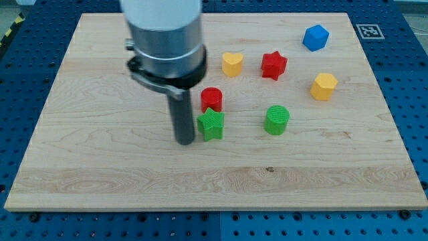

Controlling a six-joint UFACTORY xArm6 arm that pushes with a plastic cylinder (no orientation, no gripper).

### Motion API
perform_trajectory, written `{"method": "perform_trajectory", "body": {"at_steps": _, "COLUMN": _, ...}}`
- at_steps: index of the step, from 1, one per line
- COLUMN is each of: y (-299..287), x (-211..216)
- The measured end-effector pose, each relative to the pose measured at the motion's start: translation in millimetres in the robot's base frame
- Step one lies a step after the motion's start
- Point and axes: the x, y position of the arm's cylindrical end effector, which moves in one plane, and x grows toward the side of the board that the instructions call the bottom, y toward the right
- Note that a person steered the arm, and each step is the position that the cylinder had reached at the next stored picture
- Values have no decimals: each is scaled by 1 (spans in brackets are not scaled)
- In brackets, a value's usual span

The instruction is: Move red circle to the bottom of yellow heart

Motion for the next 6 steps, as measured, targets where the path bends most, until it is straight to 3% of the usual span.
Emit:
{"method": "perform_trajectory", "body": {"at_steps": 2, "y": 64, "x": -11}}
{"method": "perform_trajectory", "body": {"at_steps": 3, "y": 38, "x": -11}}
{"method": "perform_trajectory", "body": {"at_steps": 4, "y": -30, "x": -19}}
{"method": "perform_trajectory", "body": {"at_steps": 5, "y": -36, "x": -39}}
{"method": "perform_trajectory", "body": {"at_steps": 6, "y": 17, "x": -45}}
